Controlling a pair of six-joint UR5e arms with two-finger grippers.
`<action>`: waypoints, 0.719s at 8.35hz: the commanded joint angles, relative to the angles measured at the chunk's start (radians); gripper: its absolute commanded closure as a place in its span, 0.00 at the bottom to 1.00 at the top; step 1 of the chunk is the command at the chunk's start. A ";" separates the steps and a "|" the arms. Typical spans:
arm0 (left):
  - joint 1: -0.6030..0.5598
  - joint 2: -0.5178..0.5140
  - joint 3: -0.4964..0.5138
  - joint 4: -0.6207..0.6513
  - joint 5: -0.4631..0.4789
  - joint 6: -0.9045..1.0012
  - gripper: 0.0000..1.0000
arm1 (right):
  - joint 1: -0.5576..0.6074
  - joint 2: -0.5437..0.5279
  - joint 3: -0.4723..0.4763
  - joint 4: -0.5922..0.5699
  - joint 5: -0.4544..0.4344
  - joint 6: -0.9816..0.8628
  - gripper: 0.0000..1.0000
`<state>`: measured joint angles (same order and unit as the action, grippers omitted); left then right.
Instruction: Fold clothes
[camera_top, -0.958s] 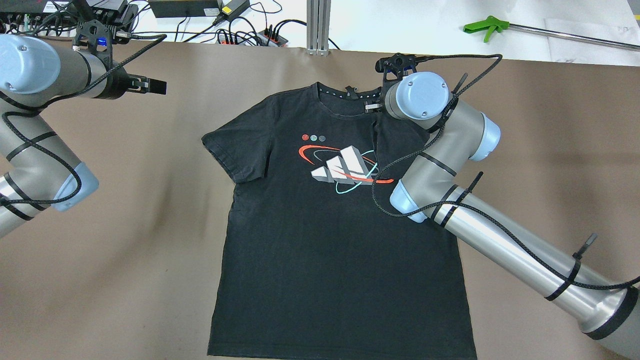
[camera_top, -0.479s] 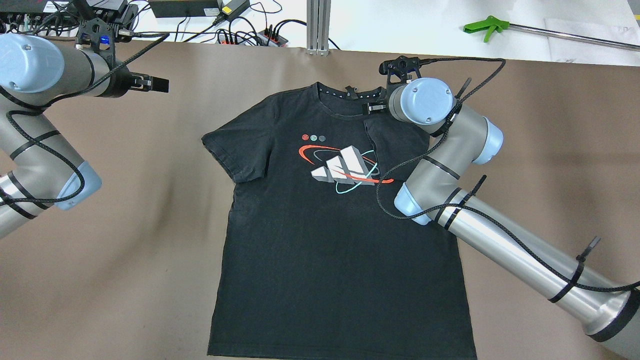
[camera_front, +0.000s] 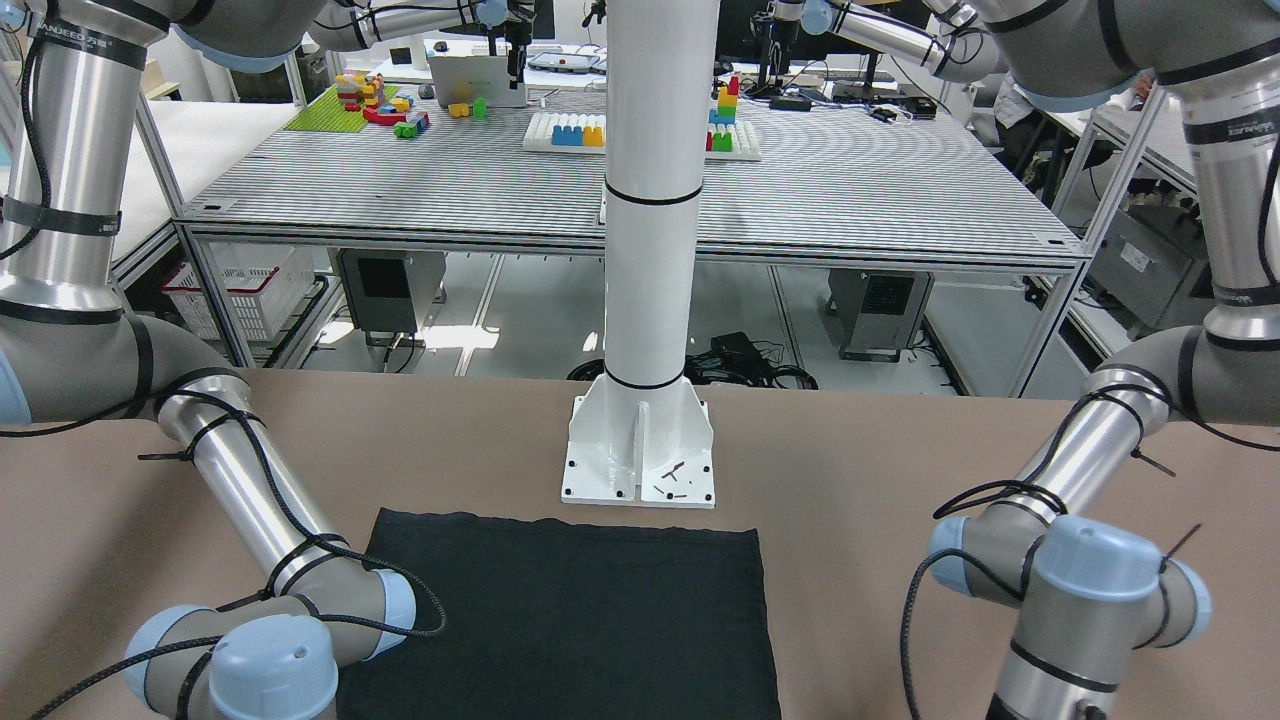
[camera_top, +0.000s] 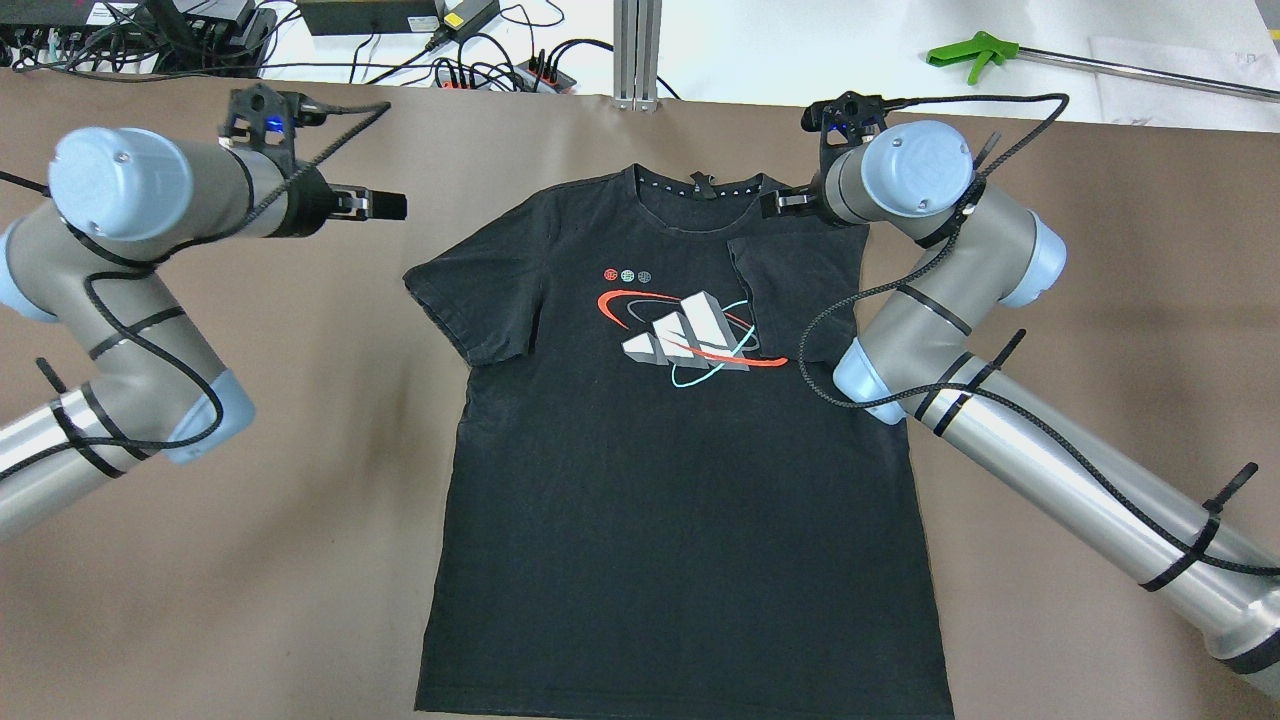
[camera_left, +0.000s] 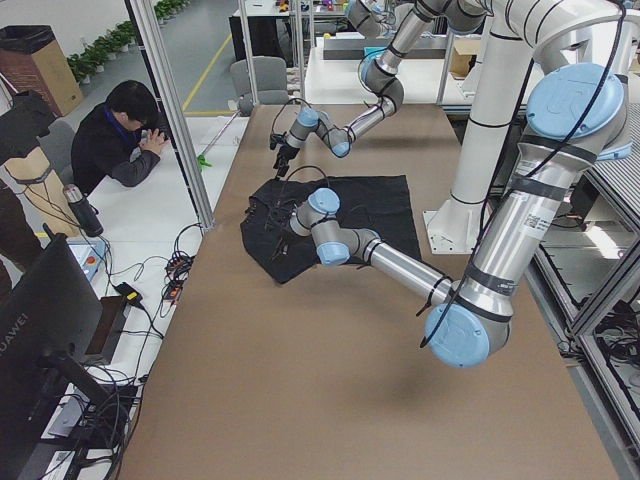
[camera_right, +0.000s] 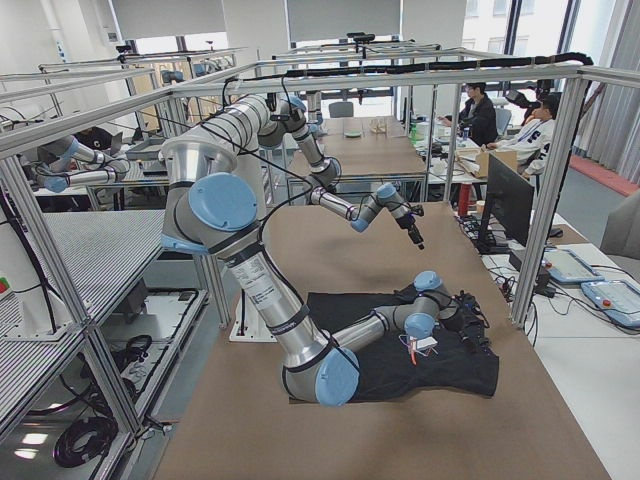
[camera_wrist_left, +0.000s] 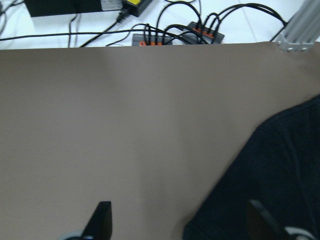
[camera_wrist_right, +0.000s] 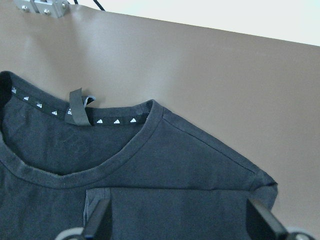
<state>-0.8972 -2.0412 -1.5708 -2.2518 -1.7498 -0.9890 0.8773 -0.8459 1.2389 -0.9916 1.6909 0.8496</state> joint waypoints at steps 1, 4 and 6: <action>0.115 -0.080 0.194 -0.127 0.146 -0.020 0.05 | 0.020 -0.030 0.031 0.002 0.029 -0.004 0.06; 0.115 -0.102 0.331 -0.224 0.141 0.004 0.06 | 0.020 -0.036 0.044 0.002 0.029 -0.001 0.06; 0.107 -0.102 0.339 -0.224 0.139 0.061 0.06 | 0.020 -0.044 0.053 0.002 0.027 0.002 0.06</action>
<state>-0.7848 -2.1407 -1.2481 -2.4696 -1.6101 -0.9701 0.8973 -0.8835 1.2828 -0.9894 1.7195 0.8483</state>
